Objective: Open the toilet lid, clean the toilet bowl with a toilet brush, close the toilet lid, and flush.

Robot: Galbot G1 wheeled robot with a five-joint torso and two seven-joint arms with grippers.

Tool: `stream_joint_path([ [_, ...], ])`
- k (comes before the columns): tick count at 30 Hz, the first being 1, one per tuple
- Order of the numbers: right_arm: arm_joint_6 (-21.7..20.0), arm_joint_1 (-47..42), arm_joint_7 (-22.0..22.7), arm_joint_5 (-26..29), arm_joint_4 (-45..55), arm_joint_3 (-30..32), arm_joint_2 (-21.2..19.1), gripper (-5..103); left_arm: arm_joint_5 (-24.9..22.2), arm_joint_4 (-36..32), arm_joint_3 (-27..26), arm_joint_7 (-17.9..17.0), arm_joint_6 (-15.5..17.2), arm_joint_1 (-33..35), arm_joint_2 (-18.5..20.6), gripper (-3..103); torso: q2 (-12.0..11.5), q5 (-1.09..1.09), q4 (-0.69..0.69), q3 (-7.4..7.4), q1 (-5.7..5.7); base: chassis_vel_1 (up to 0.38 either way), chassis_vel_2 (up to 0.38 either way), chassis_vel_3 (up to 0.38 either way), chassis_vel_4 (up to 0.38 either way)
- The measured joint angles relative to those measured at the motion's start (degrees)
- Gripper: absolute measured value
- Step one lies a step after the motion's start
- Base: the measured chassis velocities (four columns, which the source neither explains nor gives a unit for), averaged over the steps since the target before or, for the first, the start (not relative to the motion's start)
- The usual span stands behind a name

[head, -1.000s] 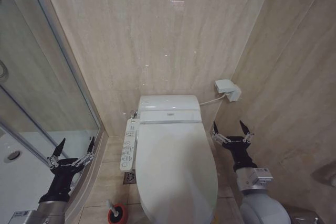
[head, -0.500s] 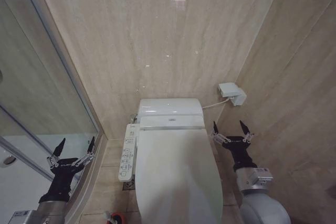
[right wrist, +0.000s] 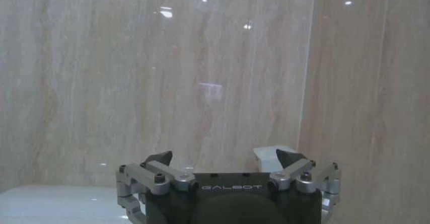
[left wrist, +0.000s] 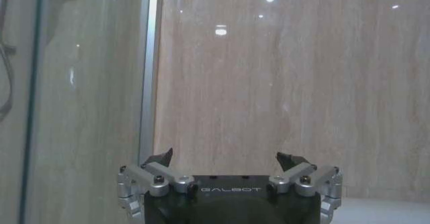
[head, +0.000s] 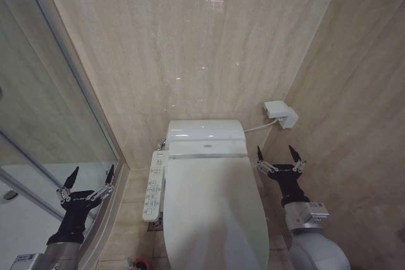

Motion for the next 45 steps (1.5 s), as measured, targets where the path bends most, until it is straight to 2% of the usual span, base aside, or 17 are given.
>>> stream_joint_path([
  [45, 0.00, -0.01, 0.00, 0.00, 0.00, 0.00, 0.00, 100, 0.00, 0.00, 0.00, 0.00, 0.00, 0.01, 0.00, 100, 0.00, 0.01, 0.00, -0.01, -0.02, -0.032, 0.030, 0.031, -0.029],
])
